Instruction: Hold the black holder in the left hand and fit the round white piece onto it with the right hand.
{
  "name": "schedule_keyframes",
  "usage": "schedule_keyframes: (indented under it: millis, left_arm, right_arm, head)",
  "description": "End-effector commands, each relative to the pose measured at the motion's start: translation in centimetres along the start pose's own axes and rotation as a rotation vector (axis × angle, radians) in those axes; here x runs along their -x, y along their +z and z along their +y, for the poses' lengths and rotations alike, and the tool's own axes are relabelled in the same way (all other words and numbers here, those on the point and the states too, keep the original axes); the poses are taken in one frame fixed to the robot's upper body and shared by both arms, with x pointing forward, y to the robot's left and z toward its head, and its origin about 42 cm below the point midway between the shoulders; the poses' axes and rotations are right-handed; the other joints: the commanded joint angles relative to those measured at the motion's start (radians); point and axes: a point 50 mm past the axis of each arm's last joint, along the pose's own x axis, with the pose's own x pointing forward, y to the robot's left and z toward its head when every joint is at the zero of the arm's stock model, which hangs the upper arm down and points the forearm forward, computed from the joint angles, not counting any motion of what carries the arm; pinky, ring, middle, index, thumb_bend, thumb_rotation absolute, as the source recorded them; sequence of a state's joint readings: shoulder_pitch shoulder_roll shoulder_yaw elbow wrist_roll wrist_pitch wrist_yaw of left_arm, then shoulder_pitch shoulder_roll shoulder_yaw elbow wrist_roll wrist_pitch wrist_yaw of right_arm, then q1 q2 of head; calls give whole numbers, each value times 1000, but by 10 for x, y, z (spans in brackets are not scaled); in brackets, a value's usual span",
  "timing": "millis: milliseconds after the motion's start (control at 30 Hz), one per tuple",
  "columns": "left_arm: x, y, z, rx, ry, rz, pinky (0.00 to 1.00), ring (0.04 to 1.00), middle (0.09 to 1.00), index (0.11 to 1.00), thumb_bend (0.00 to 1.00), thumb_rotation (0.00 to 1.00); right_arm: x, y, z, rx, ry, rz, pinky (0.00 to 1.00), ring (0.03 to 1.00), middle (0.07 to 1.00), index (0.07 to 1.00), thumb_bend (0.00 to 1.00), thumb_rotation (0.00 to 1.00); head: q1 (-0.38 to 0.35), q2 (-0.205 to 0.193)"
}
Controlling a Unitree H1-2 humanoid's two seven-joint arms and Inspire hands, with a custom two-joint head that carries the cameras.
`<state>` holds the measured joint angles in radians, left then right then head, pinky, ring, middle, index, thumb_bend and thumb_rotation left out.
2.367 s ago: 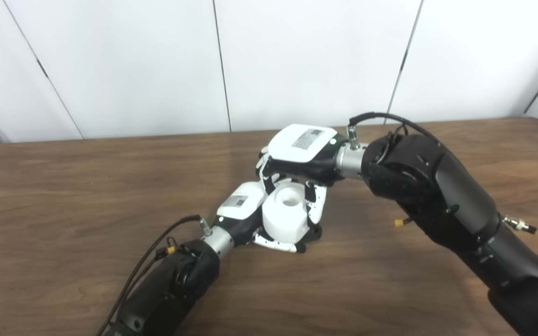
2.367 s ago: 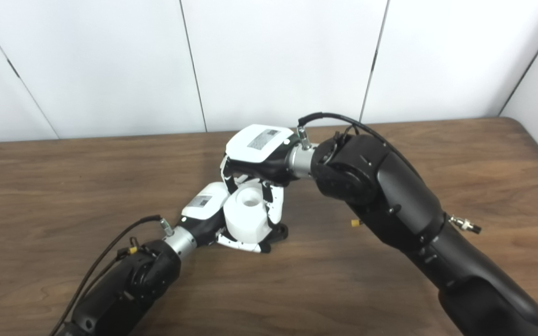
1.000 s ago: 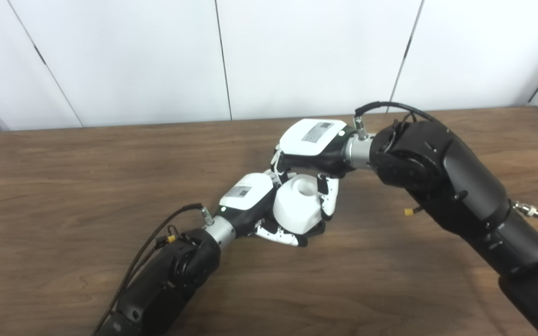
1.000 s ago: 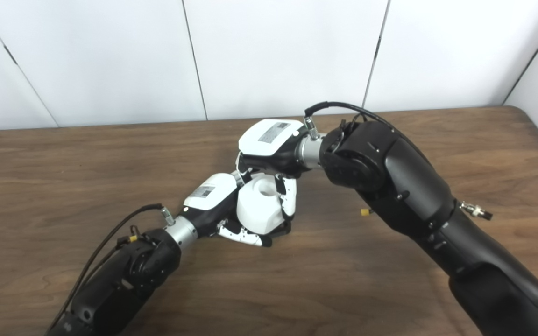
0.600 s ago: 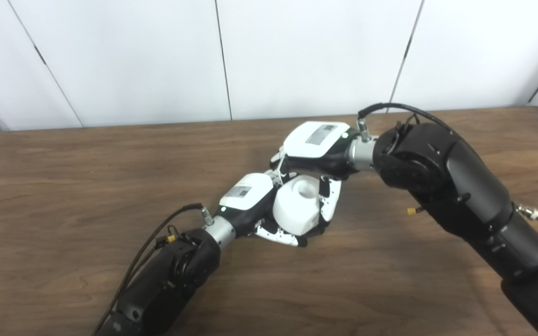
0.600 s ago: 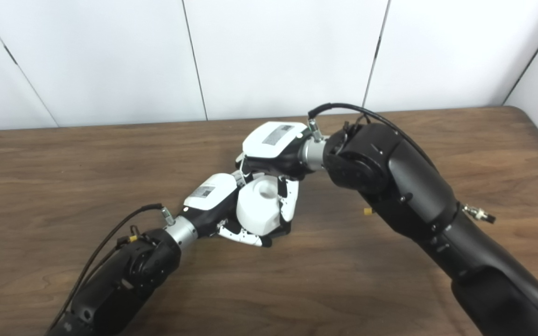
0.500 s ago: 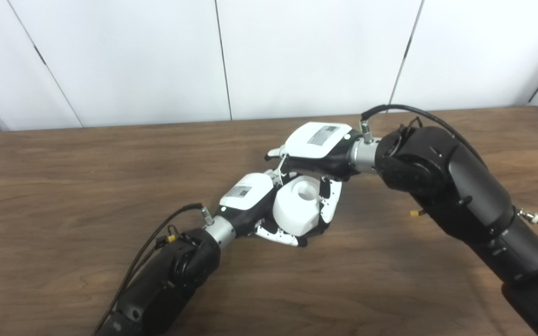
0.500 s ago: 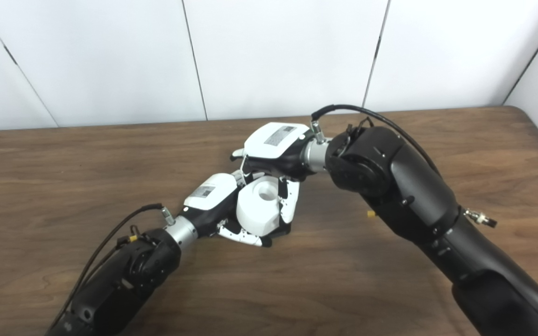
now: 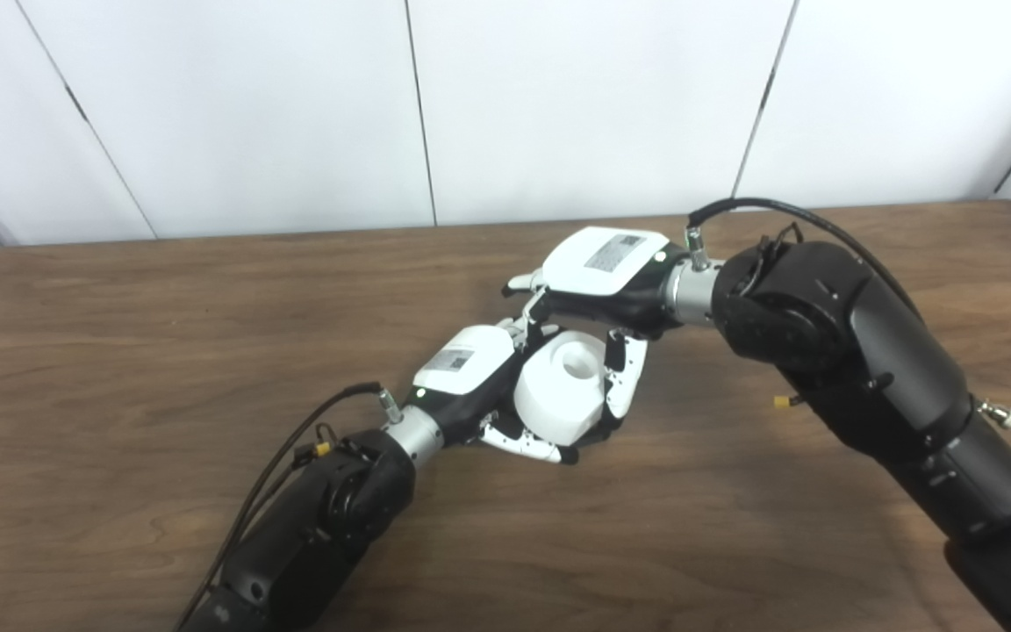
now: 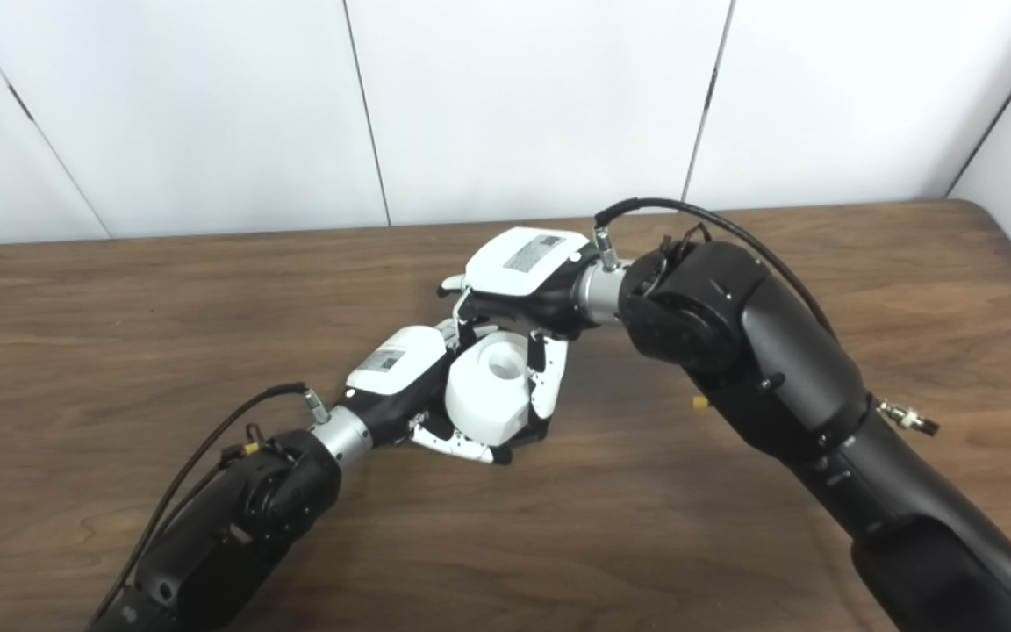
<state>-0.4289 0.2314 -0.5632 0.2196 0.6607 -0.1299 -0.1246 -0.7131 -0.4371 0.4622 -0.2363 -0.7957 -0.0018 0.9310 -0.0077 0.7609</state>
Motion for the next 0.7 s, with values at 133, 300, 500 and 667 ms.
schedule_keyframes:
  millis: [133, 300, 500, 667]
  left_arm:
    - [4, 0, -23, -11, -120, 6, 998, 1000, 928, 480, 525, 70]
    - [4, -1, -24, -11, -120, 10, 1000, 1000, 929, 480, 525, 71]
    - [5, -3, -23, -6, -108, 15, 999, 998, 920, 480, 524, 70]
    - [5, -5, -22, -16, -108, 19, 997, 1000, 923, 480, 525, 70]
  right_arm:
    - [9, -3, -28, 9, -138, -6, 856, 918, 967, 1000, 1000, 277]
    - [13, -7, -35, -3, -179, 2, 849, 912, 961, 1000, 1000, 305]
    - [19, -12, -44, -12, -226, 1, 817, 882, 958, 1000, 993, 349]
    - [27, -19, -52, -34, -247, 15, 823, 909, 952, 1000, 996, 338]
  head:
    - [-2, 2]
    - [-7, 2]
    - [-8, -1]
    - [-8, -1]
